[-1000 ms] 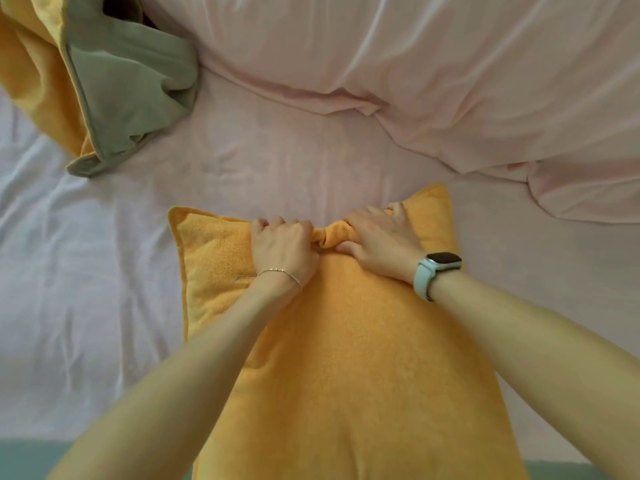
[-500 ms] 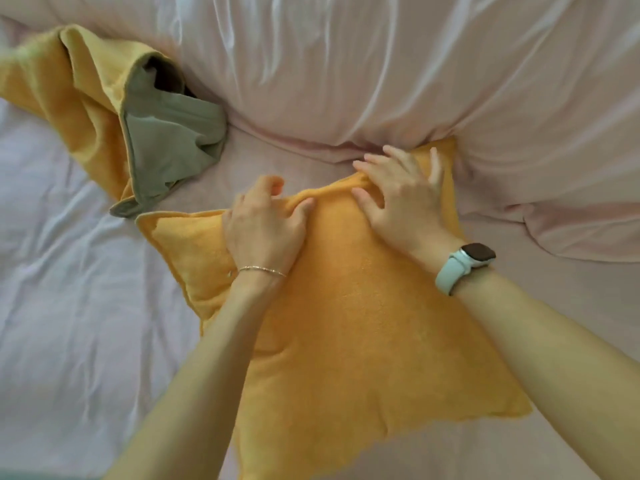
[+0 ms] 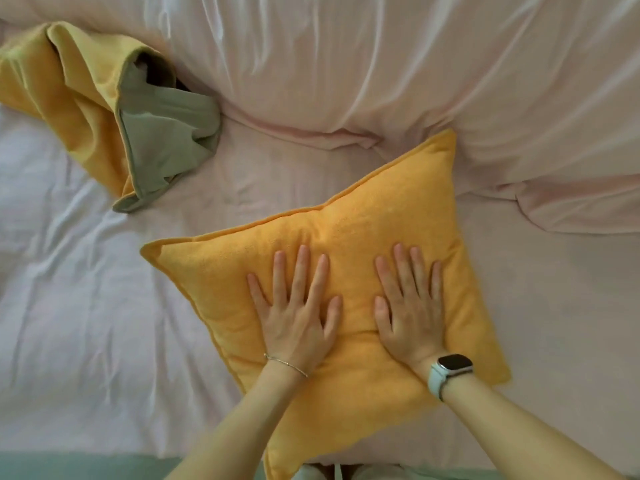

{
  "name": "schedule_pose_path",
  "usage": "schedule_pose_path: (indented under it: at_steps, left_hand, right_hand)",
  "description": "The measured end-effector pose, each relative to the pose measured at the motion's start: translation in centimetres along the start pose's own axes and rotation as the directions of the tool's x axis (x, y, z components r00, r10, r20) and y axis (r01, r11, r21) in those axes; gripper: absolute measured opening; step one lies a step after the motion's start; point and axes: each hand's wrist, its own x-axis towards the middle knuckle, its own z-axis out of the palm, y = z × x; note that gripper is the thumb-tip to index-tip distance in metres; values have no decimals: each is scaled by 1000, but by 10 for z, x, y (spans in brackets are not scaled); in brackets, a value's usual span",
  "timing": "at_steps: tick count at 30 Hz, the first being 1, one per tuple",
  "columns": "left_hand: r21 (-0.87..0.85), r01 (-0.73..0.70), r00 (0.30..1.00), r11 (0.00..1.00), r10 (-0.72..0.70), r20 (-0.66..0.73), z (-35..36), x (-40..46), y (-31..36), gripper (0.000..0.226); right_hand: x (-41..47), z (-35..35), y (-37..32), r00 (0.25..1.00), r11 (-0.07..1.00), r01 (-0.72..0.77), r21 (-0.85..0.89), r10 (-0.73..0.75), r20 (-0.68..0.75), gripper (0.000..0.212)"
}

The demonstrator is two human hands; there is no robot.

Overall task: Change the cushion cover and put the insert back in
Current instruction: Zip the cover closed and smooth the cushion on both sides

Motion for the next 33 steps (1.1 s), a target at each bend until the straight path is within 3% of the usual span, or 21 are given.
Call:
schedule_pose_path:
  at_steps: [7,16,21,25,27,30,33]
  left_hand:
    - [42,13,999,999,-11,-35,68,63,-14,58]
    - [38,36,986,999,-30,-163,117,181,-41,40]
    - [85,110,982,990,-95,-166,96,205,-39,36]
    - [23,128,987,992,-125,-101,64,167,-33,44]
    - [-41,170,982,985,-173,-74,45,132,-28,46]
    - [-196,332,943,923,-329,46,17,75,-21,45]
    - [-250,483,874,839,-445,194,-12,28,-20,46]
  right_hand:
    - [62,66,5,997,985,-43,-164,33,-67,49]
    - [185,106,33,960,963,39,-267,-111,-258,27]
    - [212,78,21,971,963,-131,-237,75,-229,28]
    - [196,45,1,963,978,-199,-66,183,-199,39]
    - [173,33,-7,975,993,-114,-8,111,-195,39]
    - [133,18,-19,974,994,113,-12,-113,-194,31]
    - [99,-1,-37,976,990,142,11,-138,-170,25]
